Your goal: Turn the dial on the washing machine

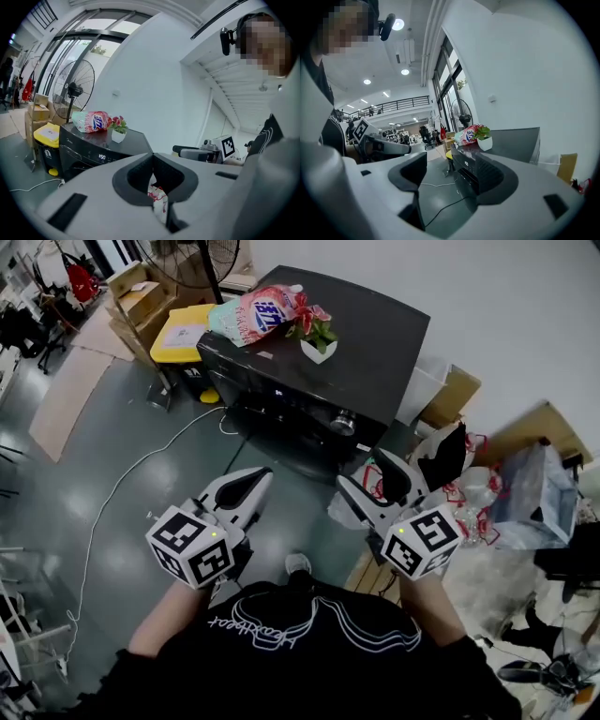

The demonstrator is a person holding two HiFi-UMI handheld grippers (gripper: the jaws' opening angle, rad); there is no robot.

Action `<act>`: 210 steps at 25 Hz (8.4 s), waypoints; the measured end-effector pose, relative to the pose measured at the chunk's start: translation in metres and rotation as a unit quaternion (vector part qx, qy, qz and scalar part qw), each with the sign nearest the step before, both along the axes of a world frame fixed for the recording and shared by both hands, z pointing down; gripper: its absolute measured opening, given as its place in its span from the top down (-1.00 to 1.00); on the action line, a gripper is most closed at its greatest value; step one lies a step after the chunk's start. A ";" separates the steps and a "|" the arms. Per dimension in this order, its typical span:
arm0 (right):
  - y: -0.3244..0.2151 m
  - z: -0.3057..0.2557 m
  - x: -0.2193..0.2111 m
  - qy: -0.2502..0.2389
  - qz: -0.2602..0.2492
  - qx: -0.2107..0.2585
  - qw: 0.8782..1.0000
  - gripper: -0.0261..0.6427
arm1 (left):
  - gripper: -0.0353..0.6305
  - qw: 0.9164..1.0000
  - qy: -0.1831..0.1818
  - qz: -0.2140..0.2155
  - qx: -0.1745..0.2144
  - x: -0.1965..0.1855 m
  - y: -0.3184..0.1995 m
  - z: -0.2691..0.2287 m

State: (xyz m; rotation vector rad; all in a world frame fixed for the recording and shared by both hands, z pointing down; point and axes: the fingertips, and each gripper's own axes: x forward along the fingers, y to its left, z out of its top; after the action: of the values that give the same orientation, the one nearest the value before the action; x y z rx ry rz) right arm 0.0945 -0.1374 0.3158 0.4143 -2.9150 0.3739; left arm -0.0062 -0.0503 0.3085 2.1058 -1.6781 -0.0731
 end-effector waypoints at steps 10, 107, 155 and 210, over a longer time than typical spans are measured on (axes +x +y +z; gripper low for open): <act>-0.039 0.029 -0.013 0.040 0.066 0.009 0.997 -0.02 | 0.88 0.999 0.012 0.023 -0.020 -0.027 -0.035 0.022; -0.137 0.215 -0.051 -0.029 0.466 -0.147 0.872 0.09 | 0.88 0.976 -0.004 0.196 -0.091 -0.158 -0.096 0.131; -0.124 0.203 -0.058 0.342 0.396 0.167 0.836 0.06 | 0.88 0.976 0.002 0.202 -0.076 -0.162 -0.089 0.122; -0.134 0.206 -0.052 0.111 0.449 -0.031 0.886 0.15 | 0.88 0.975 0.006 0.205 -0.086 -0.158 -0.093 0.130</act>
State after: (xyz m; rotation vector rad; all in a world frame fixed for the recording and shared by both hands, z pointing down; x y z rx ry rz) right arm 0.0423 -0.2711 0.5219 1.6626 -2.2945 0.4784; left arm -0.1645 -0.1437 0.4386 2.2624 -1.1652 0.1792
